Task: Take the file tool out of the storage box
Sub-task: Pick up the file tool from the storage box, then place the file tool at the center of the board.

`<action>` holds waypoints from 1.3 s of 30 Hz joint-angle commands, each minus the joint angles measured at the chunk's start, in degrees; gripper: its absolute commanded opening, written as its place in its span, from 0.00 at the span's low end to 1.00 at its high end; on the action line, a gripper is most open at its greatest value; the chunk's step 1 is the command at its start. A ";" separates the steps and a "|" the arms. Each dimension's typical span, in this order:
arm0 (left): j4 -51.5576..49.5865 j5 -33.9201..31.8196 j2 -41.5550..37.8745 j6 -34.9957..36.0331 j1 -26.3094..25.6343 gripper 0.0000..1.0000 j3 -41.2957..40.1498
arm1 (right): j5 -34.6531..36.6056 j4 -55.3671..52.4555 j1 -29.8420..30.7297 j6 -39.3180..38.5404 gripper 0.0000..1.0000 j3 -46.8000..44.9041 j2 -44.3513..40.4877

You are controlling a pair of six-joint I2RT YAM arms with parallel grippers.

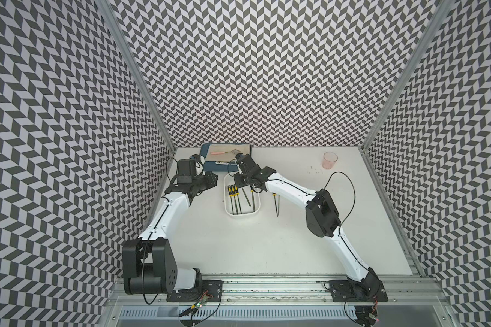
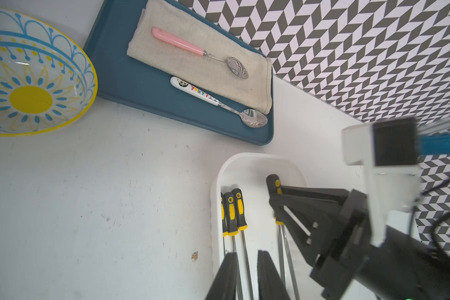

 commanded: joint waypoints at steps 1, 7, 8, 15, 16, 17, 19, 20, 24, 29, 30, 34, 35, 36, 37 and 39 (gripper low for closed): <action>0.94 -0.75 0.62 -0.12 0.39 0.20 -0.49 | 0.10 4.44 -0.50 0.96 0.03 -0.81 -5.20; 0.99 -0.83 0.78 -0.19 0.41 0.20 -0.49 | 1.49 5.74 -2.28 1.23 0.03 -5.14 -11.80; 1.11 -0.71 0.82 -0.23 0.41 0.20 -0.49 | 1.72 5.30 -2.80 1.13 0.03 -5.66 -12.80; 0.81 -0.76 0.95 -0.10 -0.12 0.20 -0.33 | 7.15 6.26 -7.22 0.10 0.03 -22.64 -24.84; 0.83 -0.78 0.94 -0.08 -0.23 0.20 -0.29 | 7.37 6.96 -8.11 0.15 0.03 -25.93 -26.62; 0.81 -0.86 0.90 -0.10 -0.25 0.20 -0.27 | 7.17 7.71 -8.84 0.12 0.03 -28.81 -28.12; 0.92 -0.84 0.74 -0.07 -0.29 0.20 -0.27 | 7.27 9.41 -10.46 0.11 0.03 -34.43 -31.08; 0.94 -0.78 0.75 -0.08 -0.31 0.21 -0.31 | 7.44 10.09 -11.11 0.23 0.03 -36.56 -32.09; 0.85 -0.53 0.71 0.05 -0.42 0.21 -0.27 | 7.12 11.98 -13.53 1.16 0.03 -43.00 -33.78; 0.68 -0.56 0.74 0.25 -0.54 0.20 -0.23 | 6.36 12.97 -14.60 1.41 0.02 -46.73 -30.59; 0.61 -0.57 0.75 0.25 -0.56 0.21 -0.22 | 6.32 13.73 -14.59 1.79 0.01 -47.55 -29.97; 0.43 -0.68 0.72 0.43 -0.60 0.20 -0.27 | 5.19 15.63 -14.90 2.01 0.01 -49.53 -27.65; 0.41 -0.71 0.74 0.57 -0.60 0.21 -0.28 | 5.15 15.89 -14.81 2.15 0.01 -49.81 -27.19; 0.33 -0.69 0.74 0.53 -0.64 0.21 -0.31 | 5.21 16.15 -14.86 2.13 0.01 -50.04 -26.88; 0.37 -0.69 0.63 0.51 -0.63 0.21 -0.31 | 5.37 16.28 -14.88 2.17 0.01 -50.20 -26.60; 0.34 -0.65 0.76 0.51 -0.77 0.20 -0.36 | 5.77 16.76 -15.00 2.31 0.01 -50.57 -26.25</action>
